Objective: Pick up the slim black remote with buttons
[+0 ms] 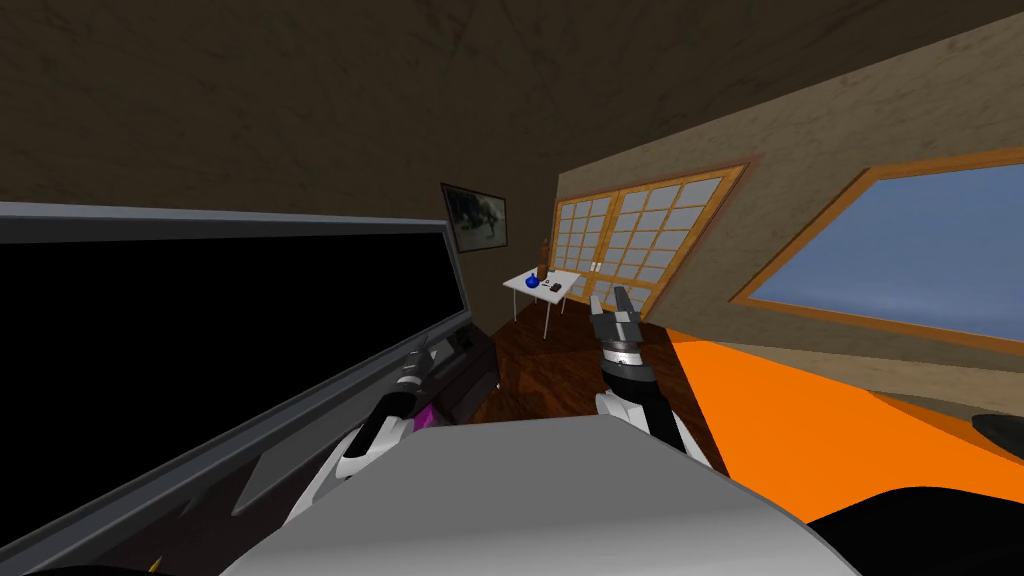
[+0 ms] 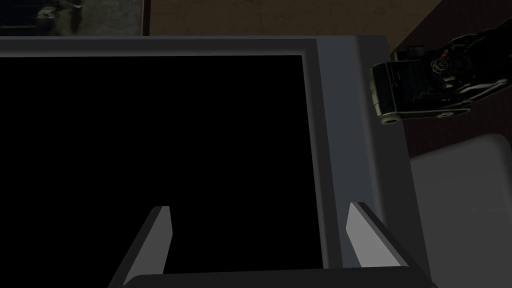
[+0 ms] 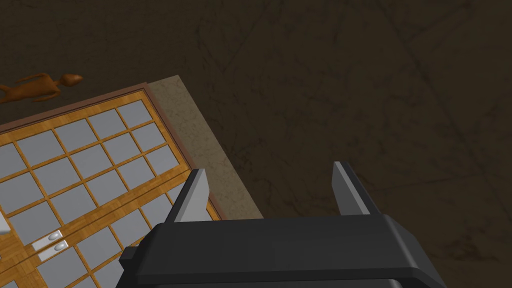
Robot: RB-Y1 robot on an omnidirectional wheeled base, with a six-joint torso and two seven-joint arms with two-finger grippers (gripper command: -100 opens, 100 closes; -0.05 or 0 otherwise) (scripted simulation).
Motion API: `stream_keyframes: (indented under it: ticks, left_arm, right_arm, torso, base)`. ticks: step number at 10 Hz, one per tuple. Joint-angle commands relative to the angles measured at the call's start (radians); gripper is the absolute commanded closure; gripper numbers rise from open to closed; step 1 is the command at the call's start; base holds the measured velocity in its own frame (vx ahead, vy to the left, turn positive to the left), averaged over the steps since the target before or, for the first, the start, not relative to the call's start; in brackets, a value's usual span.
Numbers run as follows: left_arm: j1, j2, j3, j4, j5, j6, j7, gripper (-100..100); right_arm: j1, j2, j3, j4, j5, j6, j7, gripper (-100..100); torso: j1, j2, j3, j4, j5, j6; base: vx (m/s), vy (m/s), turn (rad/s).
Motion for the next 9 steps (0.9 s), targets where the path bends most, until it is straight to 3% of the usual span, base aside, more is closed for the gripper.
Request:
stream_keyframes:
  ticks: [1, 3, 5, 9]
  left_arm:
    - [-0.002, 0.008, 0.009, 0.037, 0.011, 0.05, 0.002, -100]
    - [-0.005, 0.018, 0.02, 0.06, 0.025, 0.11, 0.006, -100]
    - [-0.005, 0.018, 0.02, 0.06, 0.025, 0.136, 0.006, -100]
    - [-0.012, 0.037, 0.043, 0.111, 0.055, 0.26, 0.017, -100]
  right_arm:
    - [0.0, 0.0, 0.0, 0.0, 0.0, 0.0, 0.0, 0]
    - [0.0, 0.0, 0.0, 0.0, 0.0, 0.0, 0.0, 0]
    - [0.0, 0.0, 0.0, 0.0, 0.0, 0.0, 0.0, 0]
    - [0.0, 0.0, 0.0, 0.0, 0.0, 0.0, 0.0, 0]
  torso:
    - [0.0, 0.0, 0.0, 0.0, 0.0, 0.0]
    - [-0.001, -0.001, -0.001, 0.0, 0.0, 0.0]
    - [0.0, -0.002, -0.001, -0.001, 0.0, 0.0]
    - [-0.001, -0.002, -0.001, 0.0, 0.0, 0.0]
  base:
    - [0.069, -0.101, -0.113]
    - [0.08, -0.08, -0.074]
    - [0.049, -0.048, -0.023]
    - [0.065, -0.063, -0.079]
